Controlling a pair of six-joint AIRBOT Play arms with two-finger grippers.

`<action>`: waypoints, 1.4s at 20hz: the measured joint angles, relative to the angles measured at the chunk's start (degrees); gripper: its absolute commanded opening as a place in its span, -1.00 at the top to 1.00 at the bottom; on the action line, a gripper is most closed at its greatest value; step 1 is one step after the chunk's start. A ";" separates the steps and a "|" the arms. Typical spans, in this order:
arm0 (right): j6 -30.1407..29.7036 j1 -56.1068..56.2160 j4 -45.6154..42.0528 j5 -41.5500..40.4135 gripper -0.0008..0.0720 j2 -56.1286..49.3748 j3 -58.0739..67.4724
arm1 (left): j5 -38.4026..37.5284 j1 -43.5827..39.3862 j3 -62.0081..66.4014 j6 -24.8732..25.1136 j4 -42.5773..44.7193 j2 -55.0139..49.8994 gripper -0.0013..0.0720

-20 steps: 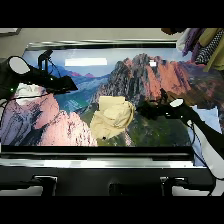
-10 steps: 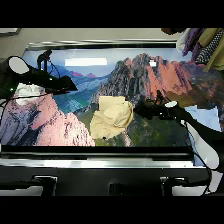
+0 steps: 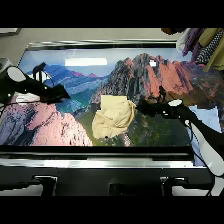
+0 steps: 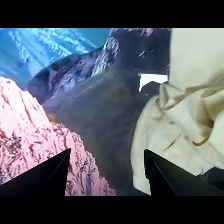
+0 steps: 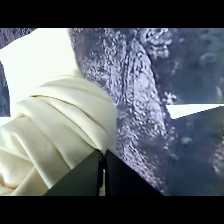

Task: Fold the clothes and pants, and hang the long-sleeved shirts on hangers.

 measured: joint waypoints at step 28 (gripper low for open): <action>7.37 -0.22 -13.79 1.40 0.92 11.15 1.53 | 21.09 -14.23 -17.68 10.45 -20.61 -0.90 0.92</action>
